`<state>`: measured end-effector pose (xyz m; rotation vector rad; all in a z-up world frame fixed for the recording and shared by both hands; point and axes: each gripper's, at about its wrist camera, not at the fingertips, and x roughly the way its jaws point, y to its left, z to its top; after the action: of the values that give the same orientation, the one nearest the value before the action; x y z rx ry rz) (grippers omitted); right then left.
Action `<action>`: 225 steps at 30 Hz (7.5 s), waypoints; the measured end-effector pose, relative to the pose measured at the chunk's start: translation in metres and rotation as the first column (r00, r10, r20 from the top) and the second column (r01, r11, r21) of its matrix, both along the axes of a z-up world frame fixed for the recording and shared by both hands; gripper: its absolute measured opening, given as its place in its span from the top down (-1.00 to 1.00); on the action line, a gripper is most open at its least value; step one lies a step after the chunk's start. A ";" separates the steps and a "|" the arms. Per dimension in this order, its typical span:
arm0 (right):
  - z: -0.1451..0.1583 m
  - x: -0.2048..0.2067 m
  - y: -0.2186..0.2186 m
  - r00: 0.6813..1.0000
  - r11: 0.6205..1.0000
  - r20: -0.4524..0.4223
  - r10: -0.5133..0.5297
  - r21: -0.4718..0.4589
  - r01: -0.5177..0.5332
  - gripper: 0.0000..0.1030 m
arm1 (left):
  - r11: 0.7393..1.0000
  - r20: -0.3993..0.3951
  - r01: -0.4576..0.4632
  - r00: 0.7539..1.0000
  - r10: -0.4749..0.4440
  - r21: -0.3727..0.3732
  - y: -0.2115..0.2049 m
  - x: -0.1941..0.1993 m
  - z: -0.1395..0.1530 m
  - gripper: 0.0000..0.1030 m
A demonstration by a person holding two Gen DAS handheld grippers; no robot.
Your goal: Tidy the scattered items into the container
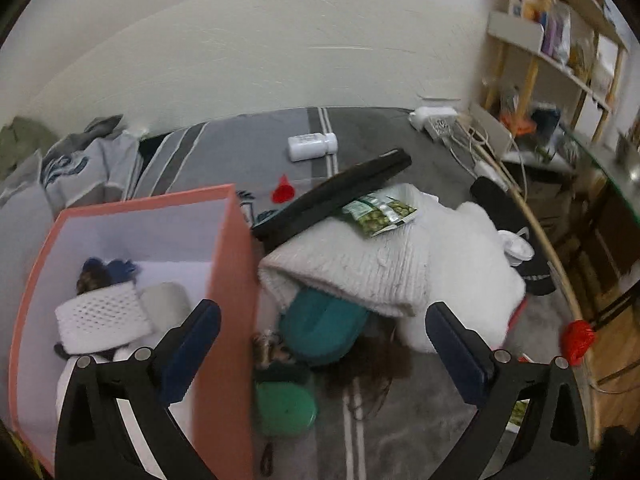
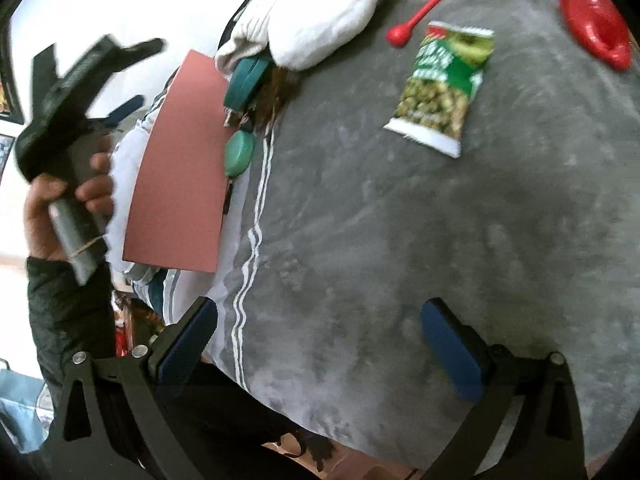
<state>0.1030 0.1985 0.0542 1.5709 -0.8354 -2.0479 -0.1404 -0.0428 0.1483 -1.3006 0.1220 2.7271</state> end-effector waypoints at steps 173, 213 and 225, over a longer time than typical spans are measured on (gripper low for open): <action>0.050 -0.256 0.093 0.909 0.886 -0.107 -0.402 0.207 0.416 -0.81 | 0.869 -0.263 -0.462 0.829 0.494 0.177 -0.196 0.091 0.100 -0.86; 0.013 -0.227 -0.129 0.998 0.988 -0.069 -0.005 0.156 0.016 0.54 | 0.648 -0.110 -0.687 0.654 0.749 0.327 -0.316 0.118 0.086 -0.86; 0.160 -0.154 -0.196 0.930 0.987 -0.342 0.137 -0.033 -0.157 -0.96 | 0.643 -0.087 -0.690 0.656 0.750 0.333 -0.311 0.121 0.081 -0.86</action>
<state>-0.0506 0.0026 0.2147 1.1625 -0.6235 -2.0803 -0.0198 -0.3536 0.2293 -1.1189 -0.9522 3.3446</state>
